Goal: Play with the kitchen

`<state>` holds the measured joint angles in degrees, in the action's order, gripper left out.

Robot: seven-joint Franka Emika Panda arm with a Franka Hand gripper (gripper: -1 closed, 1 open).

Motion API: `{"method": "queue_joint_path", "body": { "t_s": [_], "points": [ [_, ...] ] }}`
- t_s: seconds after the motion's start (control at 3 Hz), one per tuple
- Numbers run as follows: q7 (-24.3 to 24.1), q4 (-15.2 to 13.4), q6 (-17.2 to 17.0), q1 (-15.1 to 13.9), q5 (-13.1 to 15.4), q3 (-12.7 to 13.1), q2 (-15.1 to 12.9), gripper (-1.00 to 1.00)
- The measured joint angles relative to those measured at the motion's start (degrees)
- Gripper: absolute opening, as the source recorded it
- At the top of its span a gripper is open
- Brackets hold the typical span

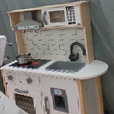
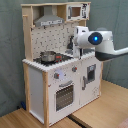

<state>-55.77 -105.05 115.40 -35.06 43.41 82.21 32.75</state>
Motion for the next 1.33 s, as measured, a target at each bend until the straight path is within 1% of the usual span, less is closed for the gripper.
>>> {"method": "queue_joint_path", "body": {
  "t_s": [0.33,0.67,1.0,1.33],
  "points": [
    [5.2,1.5,0.4,-0.6,-0.3,0.0,-4.4,1.0],
    [10.0,2.7,0.3,-0.6,-0.3,0.2,-9.0,1.0],
    [14.6,4.1,0.0,-0.6,-0.4,0.9,-13.6,1.0],
    [19.3,5.5,-1.2,-0.6,-0.6,1.9,-17.8,1.0]
  ]
}}
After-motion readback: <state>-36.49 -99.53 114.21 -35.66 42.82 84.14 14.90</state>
